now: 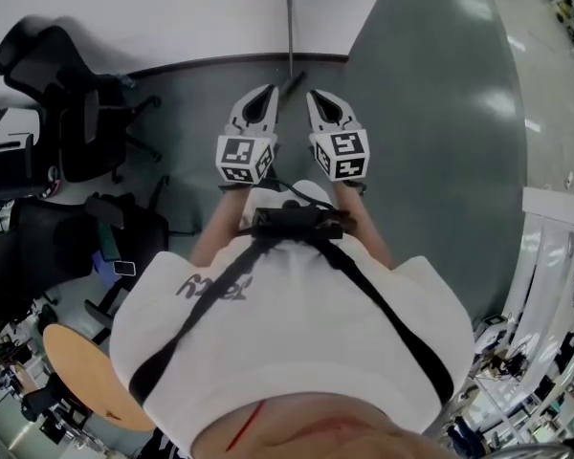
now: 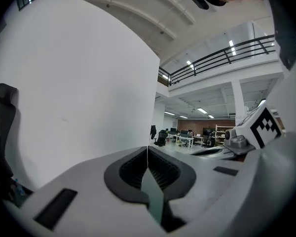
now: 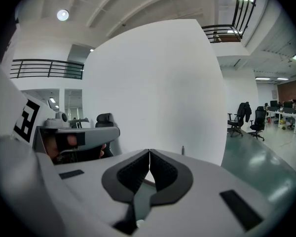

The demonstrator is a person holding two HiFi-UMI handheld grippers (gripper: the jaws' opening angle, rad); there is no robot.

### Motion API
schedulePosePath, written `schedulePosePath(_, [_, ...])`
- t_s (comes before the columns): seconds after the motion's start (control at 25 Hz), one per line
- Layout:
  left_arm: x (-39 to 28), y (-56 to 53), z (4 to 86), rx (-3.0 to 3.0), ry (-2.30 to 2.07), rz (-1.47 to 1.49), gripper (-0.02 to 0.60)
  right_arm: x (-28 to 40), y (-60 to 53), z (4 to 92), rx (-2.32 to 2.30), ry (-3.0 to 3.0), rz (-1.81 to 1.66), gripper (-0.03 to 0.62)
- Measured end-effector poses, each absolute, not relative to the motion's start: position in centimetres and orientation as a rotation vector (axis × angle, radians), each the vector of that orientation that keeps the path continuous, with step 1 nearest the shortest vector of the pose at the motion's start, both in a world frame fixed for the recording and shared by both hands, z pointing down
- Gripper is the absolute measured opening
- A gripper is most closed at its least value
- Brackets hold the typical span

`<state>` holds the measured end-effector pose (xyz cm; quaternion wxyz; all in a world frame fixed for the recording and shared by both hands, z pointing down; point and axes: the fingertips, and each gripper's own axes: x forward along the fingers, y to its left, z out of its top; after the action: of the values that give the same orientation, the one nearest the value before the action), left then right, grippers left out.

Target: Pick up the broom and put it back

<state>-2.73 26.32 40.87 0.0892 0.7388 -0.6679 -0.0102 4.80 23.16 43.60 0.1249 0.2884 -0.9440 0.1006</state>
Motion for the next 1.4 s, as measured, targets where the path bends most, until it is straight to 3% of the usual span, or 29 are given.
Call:
schedulePosePath(0.28, [-7.0, 17.8, 37.6, 2.322, -1.891, -0.043, 0.014, 0.0, 14.5, 39.4, 0.94, -2.793, 0.268, 0.006])
schedulePosePath(0.68, [-15.7, 12.5, 40.4, 2.351, -1.758, -0.044, 0.012, -9.7, 10.3, 41.5, 0.916, -2.837, 0.357, 0.006])
schedulePosePath(1.4, [-16.2, 2.1, 53.0, 2.164, -1.665, 0.095, 0.012, -6.3, -1.9, 55.7, 0.979, -2.486, 0.46, 0.006])
